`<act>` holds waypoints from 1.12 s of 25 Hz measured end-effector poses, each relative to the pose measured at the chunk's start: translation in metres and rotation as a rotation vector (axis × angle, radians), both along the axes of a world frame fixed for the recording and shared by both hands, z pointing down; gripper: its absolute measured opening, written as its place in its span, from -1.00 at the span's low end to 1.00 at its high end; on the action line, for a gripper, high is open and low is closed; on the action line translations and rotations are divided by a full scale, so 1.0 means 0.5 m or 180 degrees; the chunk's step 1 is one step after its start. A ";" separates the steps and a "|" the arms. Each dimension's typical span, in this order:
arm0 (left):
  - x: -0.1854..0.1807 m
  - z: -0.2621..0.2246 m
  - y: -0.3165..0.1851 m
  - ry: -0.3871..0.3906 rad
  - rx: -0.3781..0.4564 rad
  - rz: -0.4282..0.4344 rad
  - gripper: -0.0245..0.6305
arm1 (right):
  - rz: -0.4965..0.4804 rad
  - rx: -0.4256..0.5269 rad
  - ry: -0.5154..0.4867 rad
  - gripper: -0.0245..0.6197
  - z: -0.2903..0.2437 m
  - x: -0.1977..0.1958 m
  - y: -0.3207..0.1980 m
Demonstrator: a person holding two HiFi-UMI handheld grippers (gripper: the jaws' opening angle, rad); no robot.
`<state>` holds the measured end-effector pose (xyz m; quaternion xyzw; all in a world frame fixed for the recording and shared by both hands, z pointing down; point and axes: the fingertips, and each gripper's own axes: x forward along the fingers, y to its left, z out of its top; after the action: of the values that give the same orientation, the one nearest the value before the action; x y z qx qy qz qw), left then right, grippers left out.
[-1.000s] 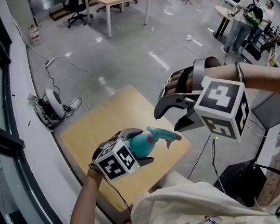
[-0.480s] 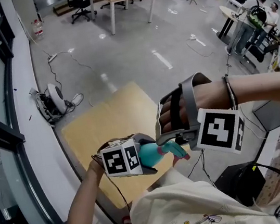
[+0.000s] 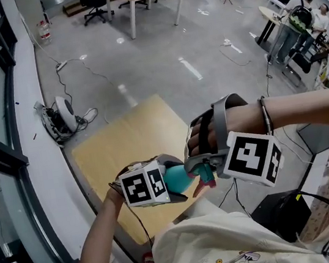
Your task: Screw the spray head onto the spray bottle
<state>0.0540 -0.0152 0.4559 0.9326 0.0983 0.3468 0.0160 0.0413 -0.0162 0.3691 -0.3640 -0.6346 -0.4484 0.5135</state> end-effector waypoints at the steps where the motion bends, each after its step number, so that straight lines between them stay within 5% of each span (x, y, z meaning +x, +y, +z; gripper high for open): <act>1: 0.000 0.000 -0.007 0.0010 0.0013 -0.0077 0.33 | 0.0164 -0.0045 0.0012 -0.53 0.001 0.001 -0.008; 9: 0.001 -0.011 -0.070 0.0054 0.0308 -0.0744 0.34 | 0.1708 -0.0696 0.0015 -0.54 -0.005 -0.003 -0.061; 13: 0.003 -0.014 -0.081 0.0045 0.0399 -0.0967 0.33 | 0.2210 -0.0952 0.0049 -0.54 -0.010 -0.006 -0.068; 28: 0.001 -0.010 -0.068 0.0385 0.0242 -0.1269 0.33 | 0.2700 -0.1128 -0.0111 -0.52 -0.006 -0.015 -0.070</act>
<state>0.0545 -0.0493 0.4510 0.9527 -0.1005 0.2837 0.0431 0.0337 -0.0511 0.3661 -0.1466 -0.8029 -0.0892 0.5708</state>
